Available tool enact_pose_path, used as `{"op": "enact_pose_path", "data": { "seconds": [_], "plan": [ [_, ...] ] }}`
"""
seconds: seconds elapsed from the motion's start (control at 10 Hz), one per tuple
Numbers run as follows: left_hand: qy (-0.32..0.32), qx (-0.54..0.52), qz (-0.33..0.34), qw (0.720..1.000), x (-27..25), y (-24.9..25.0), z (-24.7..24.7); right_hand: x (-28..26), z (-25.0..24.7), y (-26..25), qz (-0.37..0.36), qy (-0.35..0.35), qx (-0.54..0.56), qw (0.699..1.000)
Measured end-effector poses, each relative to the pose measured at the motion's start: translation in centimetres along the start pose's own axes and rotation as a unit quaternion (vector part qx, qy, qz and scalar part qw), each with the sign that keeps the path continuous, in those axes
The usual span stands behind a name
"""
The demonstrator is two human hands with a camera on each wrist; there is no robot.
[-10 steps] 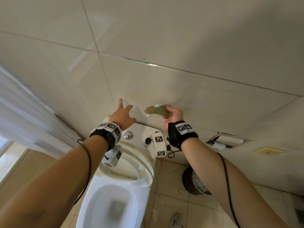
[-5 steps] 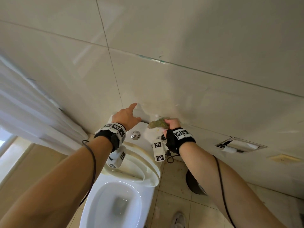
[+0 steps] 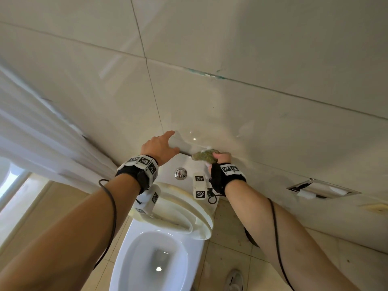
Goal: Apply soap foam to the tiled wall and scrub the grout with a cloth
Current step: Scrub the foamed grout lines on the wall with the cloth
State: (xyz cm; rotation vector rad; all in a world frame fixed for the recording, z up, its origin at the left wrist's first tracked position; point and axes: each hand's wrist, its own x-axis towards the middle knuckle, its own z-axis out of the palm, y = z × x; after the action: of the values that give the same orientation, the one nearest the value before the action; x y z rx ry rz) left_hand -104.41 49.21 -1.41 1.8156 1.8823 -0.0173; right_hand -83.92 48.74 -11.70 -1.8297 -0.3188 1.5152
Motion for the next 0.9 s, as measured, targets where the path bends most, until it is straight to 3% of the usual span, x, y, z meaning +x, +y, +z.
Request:
{"op": "enact_pose_path", "data": {
  "seconds": [0.5, 0.7, 0.9],
  "plan": [
    [0.015, 0.016, 0.021, 1.0, -1.5, 1.9, -0.8, -4.8, -2.4, -2.6, 0.009, -0.01, 0.197, 0.98],
    [0.021, 0.017, 0.04, 0.999, -2.8, 3.9, -1.6, -7.2, -3.8, -4.3, -0.048, 0.047, 0.161, 0.985],
    [0.045, 0.025, 0.064, 0.997, -4.1, 6.1, -3.1, -10.4, -6.4, -6.5, -0.07, 0.001, 0.179, 0.981]
  ]
}}
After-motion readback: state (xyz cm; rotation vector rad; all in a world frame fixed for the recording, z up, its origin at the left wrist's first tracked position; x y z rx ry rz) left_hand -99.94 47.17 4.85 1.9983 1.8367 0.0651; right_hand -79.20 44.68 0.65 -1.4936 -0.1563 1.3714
